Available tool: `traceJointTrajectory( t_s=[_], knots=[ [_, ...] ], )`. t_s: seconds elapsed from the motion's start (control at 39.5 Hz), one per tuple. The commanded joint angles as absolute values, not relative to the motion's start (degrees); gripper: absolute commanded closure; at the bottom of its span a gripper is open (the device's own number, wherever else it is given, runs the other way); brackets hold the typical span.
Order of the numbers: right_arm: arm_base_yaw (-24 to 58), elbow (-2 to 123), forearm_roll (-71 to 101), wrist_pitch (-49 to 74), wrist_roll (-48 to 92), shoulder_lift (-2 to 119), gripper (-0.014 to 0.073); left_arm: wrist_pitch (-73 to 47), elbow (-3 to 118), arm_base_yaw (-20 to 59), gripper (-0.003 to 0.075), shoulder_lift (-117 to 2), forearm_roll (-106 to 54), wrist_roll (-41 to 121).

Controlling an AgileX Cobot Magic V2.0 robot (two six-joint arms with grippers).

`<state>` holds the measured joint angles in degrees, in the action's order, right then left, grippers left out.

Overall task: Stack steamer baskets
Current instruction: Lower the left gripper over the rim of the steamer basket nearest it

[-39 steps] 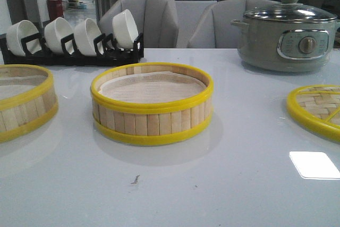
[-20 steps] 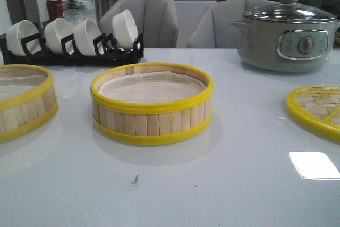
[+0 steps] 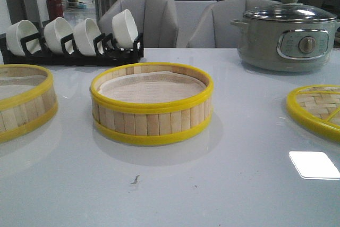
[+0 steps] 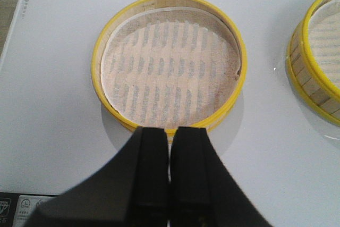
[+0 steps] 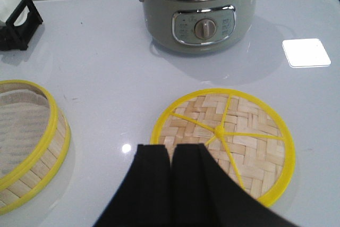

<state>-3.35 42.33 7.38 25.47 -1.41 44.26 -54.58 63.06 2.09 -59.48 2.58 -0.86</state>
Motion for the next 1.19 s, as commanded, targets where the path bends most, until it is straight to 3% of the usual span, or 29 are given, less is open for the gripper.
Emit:
traceJointTrajectory(
  t_s=[0.0, 0.41, 0.51, 0.61, 0.66, 0.84, 0.99, 1.17],
  knots=[
    [-3.38, 44.80, 6.83, 19.69, -1.49, 44.13, 0.0539, -51.92, 64.77, 2.22, 0.0631, -58.37, 1.74, -0.89],
    [-3.38, 44.80, 6.23, 17.95, -1.49, 44.13, 0.0524, -50.27, 64.77, 2.22, 0.0631, -58.37, -2.68, 0.00],
    [-3.38, 44.80, 6.03, 18.02, -0.80, 44.13, 0.0405, -50.37, 64.77, 2.22, 0.0631, -58.37, -2.80, 0.32],
    [-3.38, 44.80, 5.70, 17.67, -0.81, 44.13, 0.0160, -50.44, 64.77, 2.22, 0.0631, -58.37, -2.80, 0.32],
    [-3.38, 44.80, 5.70, 17.22, -0.81, 44.13, 0.0081, -50.44, 64.77, 2.22, 0.0631, -58.47, -2.80, 0.43],
    [-3.38, 44.80, 5.70, 16.64, -0.81, 44.13, 0.0054, -49.43, 64.77, 2.22, 0.0626, -58.47, -2.93, 4.06],
    [-3.38, 44.80, 5.70, 16.70, -0.86, 44.13, 0.0054, -48.48, 64.54, 2.22, 0.0510, -58.47, -3.44, 5.27],
    [-3.38, 44.72, 5.70, 16.76, -0.86, 44.13, 0.0054, -47.74, 63.96, 2.22, 0.0261, -60.90, -8.11, 6.45]
  ],
)
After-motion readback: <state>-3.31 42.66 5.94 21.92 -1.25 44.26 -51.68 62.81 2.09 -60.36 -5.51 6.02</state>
